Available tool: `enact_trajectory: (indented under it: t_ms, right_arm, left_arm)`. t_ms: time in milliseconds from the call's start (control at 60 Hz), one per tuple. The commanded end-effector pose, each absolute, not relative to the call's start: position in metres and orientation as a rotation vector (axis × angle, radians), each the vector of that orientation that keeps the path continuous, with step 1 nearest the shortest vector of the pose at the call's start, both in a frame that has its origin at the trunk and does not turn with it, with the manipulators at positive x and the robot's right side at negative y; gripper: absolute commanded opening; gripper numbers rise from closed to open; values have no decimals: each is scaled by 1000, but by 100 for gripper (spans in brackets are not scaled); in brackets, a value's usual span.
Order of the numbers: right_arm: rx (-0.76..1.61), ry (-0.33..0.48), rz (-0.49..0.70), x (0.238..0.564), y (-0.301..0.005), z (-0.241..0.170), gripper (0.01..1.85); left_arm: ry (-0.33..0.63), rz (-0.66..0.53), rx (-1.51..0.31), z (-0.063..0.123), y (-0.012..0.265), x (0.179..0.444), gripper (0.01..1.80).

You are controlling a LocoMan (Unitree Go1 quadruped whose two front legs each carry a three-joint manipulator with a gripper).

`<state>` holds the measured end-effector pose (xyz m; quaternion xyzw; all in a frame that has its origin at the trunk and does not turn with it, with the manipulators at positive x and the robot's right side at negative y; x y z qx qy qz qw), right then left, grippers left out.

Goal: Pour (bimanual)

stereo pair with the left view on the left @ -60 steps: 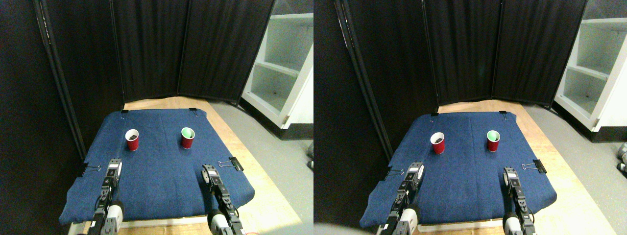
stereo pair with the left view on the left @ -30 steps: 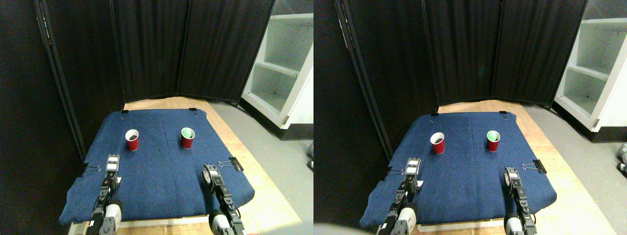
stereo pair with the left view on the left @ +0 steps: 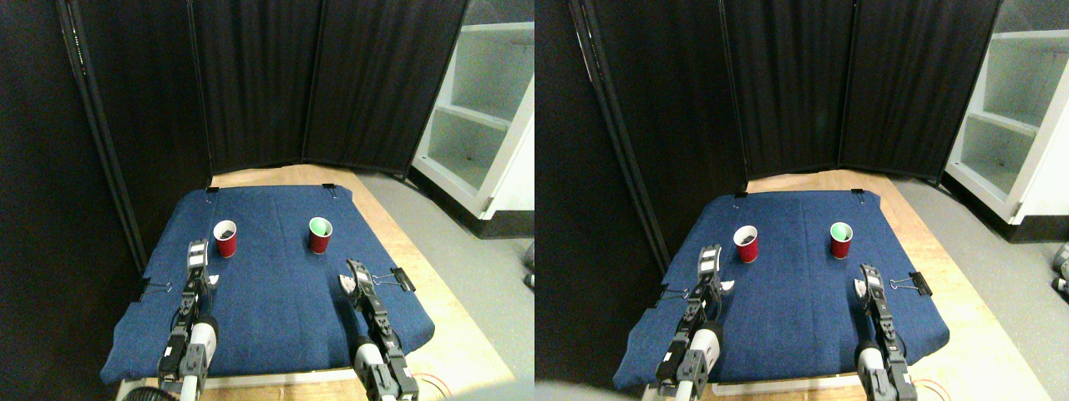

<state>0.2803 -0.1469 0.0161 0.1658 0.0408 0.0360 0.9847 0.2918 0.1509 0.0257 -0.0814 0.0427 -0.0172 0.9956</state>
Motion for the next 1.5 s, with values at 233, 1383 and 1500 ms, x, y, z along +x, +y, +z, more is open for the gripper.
enact_trajectory:
  t_ms: [233, 1383, 1500]
  right_arm:
    - [566, 49, 66, 302, -141, 27, 50]
    - [1533, 191, -178, 355, -141, -6, 111]
    - [1551, 203, -183, 360, -136, -10, 107]
  left_arm:
    - [1, -6, -510, 43, 141, 312, 73]
    - [33, 274, -1171, -3, 138, 332, 119]
    - [21, 279, -1268, -7, 139, 335, 116]
